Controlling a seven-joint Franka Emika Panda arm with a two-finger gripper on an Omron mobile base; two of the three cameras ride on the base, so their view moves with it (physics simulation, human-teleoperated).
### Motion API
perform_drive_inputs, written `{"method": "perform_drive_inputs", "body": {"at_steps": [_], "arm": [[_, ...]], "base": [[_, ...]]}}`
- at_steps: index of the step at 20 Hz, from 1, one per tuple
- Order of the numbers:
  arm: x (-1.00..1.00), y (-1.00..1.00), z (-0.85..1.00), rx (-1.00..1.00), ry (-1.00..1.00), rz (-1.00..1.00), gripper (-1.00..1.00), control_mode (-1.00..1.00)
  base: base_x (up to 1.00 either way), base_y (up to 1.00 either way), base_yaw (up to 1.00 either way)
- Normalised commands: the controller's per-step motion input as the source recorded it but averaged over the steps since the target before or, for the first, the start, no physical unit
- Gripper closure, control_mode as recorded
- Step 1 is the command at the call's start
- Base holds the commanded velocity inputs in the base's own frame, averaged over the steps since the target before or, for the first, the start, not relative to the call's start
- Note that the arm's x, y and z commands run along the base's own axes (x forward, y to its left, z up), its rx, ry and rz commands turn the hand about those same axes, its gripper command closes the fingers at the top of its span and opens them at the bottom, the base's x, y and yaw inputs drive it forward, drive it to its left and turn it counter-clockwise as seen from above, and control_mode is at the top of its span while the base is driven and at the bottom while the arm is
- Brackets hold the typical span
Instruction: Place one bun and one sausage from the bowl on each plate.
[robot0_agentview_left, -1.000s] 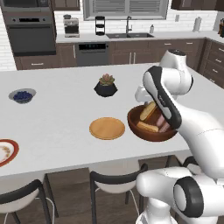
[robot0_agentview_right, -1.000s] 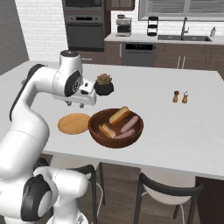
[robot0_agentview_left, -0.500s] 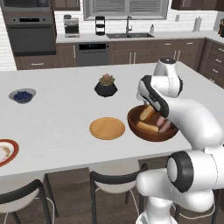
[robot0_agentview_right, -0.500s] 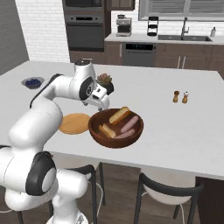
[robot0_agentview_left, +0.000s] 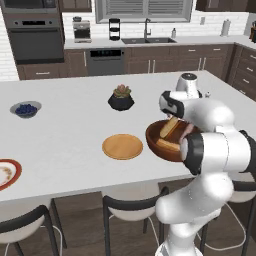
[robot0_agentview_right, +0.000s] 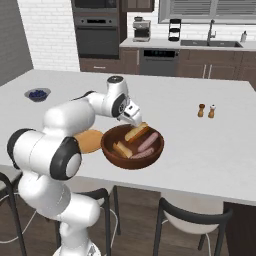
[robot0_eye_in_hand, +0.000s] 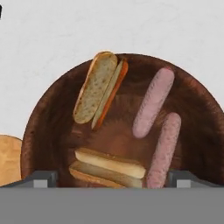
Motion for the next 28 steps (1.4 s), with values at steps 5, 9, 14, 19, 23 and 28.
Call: {"method": "perform_drive_inputs", "body": {"at_steps": [5, 9, 14, 19, 23, 28], "arm": [[0.69, -0.30, -0.46, 0.04, -0.04, 0.10, -1.00, -1.00], [0.59, -0.02, -0.43, 0.00, 0.00, 0.07, -1.00, -1.00], [0.50, -0.01, -0.31, 0.00, 0.00, 0.05, -1.00, -1.00], [0.20, -0.14, -0.44, 0.00, 0.00, 0.03, -1.00, -1.00], [0.12, -0.12, -0.27, 0.00, 0.00, 0.00, -1.00, -1.00], [0.10, -0.04, -0.21, 0.00, 0.00, 0.00, -1.00, -1.00]], "base": [[0.00, 0.00, 0.00], [0.00, 0.00, 0.00], [0.00, 0.00, 0.00], [0.00, 0.00, 0.00], [0.00, 0.00, 0.00], [0.00, 0.00, 0.00]]}}
